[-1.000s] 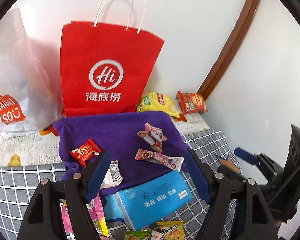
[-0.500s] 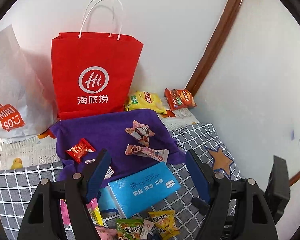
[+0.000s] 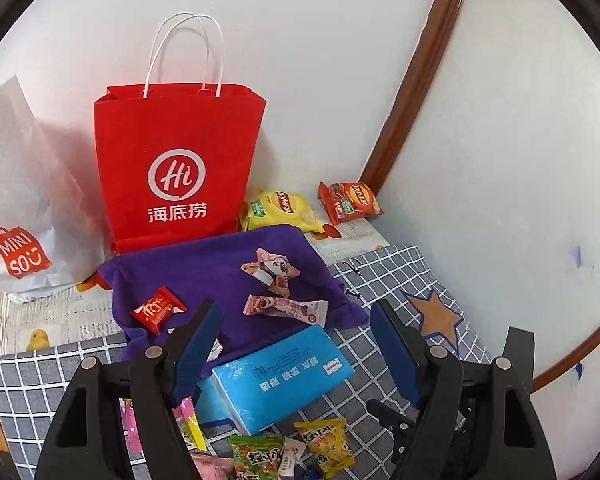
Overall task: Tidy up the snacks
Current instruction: 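Withdraw both open tools from the towel back toward the snack pile, then grasp the yellow cartoon snack bag with the right tool while the left tool grasps the pink bag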
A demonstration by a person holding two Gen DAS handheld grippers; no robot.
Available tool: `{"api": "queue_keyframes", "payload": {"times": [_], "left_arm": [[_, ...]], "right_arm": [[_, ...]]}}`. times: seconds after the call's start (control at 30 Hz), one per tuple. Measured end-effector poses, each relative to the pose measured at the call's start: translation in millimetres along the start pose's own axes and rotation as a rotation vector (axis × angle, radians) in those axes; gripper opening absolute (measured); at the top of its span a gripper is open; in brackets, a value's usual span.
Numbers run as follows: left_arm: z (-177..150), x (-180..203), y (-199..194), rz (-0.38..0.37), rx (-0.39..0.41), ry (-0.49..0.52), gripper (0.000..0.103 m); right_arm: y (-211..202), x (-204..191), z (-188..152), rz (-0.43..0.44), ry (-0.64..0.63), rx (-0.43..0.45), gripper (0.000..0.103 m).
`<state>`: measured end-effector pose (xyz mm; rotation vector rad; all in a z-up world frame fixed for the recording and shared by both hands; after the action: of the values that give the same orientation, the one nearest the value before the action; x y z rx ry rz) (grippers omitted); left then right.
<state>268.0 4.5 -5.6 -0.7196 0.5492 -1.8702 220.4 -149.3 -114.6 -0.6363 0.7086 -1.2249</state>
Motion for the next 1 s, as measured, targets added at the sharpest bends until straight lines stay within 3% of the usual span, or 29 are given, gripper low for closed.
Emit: {"api": "queue_keyframes", "payload": {"times": [0.13,0.43,0.57,0.73,0.87,1.0], "left_arm": [[2,-5,2,0.036,0.006,-0.014,0.075],[-2,-7,-7,0.059,0.008,-0.047,0.075],[-13,-10,-12,0.074,-0.008,-0.058,0.075],[-38,-28,-21,0.181,-0.029,-0.056,0.075],[-62,-52,-26,0.237,-0.050,-0.092,0.075],[-95,-79,-24,0.303,-0.085,-0.140,0.075]], "right_arm": [[8,-1,-12,0.062,0.011,-0.038,0.057],[10,-43,-39,0.216,-0.045,-0.061,0.063],[26,-51,-50,0.156,-0.077,-0.078,0.063],[50,-50,-68,0.115,-0.083,-0.147,0.063],[65,-44,-75,0.056,-0.087,-0.152,0.063],[67,-37,-76,0.092,-0.062,-0.161,0.052]]}}
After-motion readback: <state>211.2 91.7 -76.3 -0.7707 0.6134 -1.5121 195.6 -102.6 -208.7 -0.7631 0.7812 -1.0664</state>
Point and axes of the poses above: each gripper's, at about its wrist camera, not at the fingertips, and y roughly the way its jaws point, x to its right, z to its top, the point moved 7 cm from there along y, roughly the way its jaws point, and after that the axes turned 3 degrees about z, right-handed, at the moved point
